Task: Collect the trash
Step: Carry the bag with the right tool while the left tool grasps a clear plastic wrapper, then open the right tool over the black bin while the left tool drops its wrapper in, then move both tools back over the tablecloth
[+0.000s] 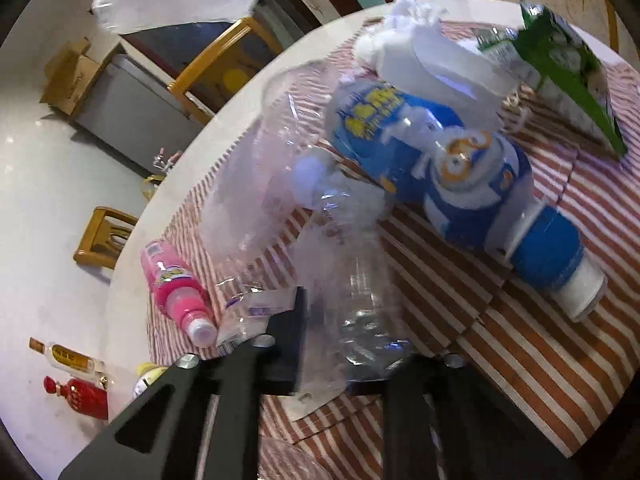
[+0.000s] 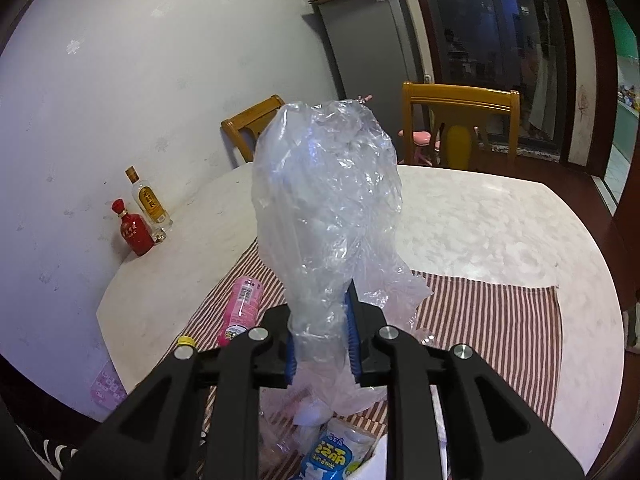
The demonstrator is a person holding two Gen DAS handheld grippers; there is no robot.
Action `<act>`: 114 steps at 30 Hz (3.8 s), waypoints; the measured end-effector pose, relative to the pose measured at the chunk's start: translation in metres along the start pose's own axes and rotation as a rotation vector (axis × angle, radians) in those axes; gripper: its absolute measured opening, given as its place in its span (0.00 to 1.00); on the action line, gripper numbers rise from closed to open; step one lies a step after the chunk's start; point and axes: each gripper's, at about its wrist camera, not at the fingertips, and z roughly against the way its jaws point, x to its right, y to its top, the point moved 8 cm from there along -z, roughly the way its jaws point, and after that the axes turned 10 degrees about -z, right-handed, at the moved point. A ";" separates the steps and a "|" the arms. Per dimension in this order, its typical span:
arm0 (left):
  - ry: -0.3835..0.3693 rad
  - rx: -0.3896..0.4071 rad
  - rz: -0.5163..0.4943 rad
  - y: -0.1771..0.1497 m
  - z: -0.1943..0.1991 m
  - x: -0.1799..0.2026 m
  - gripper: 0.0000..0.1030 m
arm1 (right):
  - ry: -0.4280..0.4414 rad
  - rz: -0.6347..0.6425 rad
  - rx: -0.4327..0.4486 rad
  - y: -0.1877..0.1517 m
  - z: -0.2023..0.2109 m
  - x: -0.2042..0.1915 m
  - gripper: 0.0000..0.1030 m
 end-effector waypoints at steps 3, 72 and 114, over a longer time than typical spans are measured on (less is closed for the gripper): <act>0.018 0.064 0.047 0.004 0.019 -0.014 0.08 | -0.016 -0.015 0.002 -0.003 0.005 0.006 0.20; -0.979 0.753 -0.184 0.300 0.268 0.298 0.05 | -0.888 -1.417 0.291 -0.534 0.375 0.416 0.77; -0.717 0.625 -0.059 0.301 0.229 0.299 0.94 | -0.903 -1.236 0.478 -0.439 0.404 0.362 0.77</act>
